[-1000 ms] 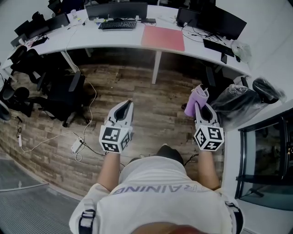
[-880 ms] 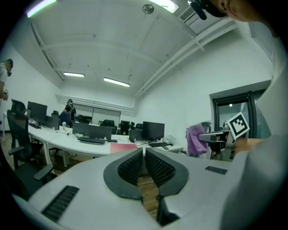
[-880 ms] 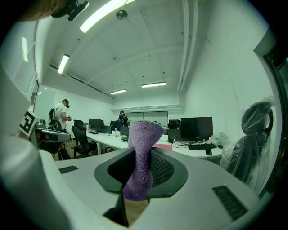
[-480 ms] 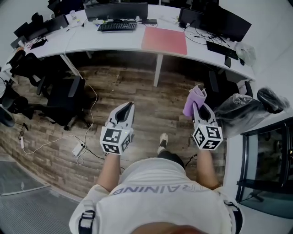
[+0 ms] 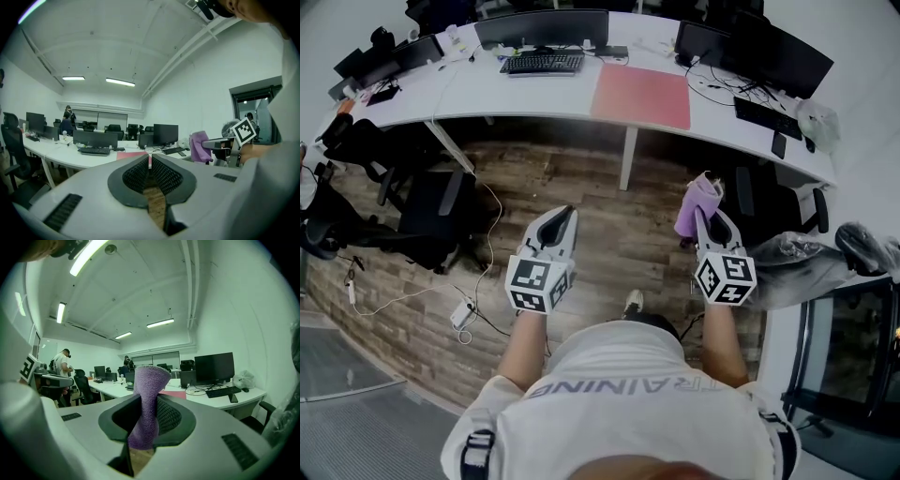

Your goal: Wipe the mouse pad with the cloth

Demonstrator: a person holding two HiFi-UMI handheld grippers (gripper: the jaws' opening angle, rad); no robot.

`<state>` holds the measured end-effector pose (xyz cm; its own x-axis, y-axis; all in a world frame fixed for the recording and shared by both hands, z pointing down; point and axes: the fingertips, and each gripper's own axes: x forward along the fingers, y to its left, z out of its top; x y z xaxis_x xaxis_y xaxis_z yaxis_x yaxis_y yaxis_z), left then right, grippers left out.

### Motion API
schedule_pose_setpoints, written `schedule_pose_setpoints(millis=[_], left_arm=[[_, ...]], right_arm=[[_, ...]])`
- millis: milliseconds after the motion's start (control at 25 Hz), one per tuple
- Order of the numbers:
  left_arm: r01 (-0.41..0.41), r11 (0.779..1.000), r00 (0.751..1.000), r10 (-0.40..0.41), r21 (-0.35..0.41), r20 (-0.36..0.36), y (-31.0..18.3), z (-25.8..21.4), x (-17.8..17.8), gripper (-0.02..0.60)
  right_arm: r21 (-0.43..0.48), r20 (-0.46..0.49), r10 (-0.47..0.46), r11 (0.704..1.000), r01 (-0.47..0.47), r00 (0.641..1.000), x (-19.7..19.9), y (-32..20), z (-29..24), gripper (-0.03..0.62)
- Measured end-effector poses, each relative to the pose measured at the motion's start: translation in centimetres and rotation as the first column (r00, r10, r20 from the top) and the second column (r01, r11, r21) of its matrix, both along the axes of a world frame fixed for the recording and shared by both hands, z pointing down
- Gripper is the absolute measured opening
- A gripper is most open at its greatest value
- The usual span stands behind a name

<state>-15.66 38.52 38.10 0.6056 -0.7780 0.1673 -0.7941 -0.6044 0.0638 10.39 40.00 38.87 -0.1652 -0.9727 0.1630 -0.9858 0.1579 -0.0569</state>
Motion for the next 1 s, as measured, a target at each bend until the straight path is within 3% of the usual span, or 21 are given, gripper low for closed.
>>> schedule_pose_setpoints(millis=[600, 1000], left_arm=[[0.028, 0.999, 0.999, -0.027, -0.02, 0.043, -11.9, 0.8, 12.5, 0.032], [0.008, 0.999, 0.998, -0.006, -0.044, 0.059, -18.8, 1.6, 14.8, 0.032]], right_arm=[[-0.015, 0.057, -0.044, 0.999, 0.045, 0.997, 12.0, -12.5, 2.2, 0.103], [-0.045, 0.07, -0.015, 0.999, 0.018, 0.997, 15.0, -17.9, 3.9, 0.103]])
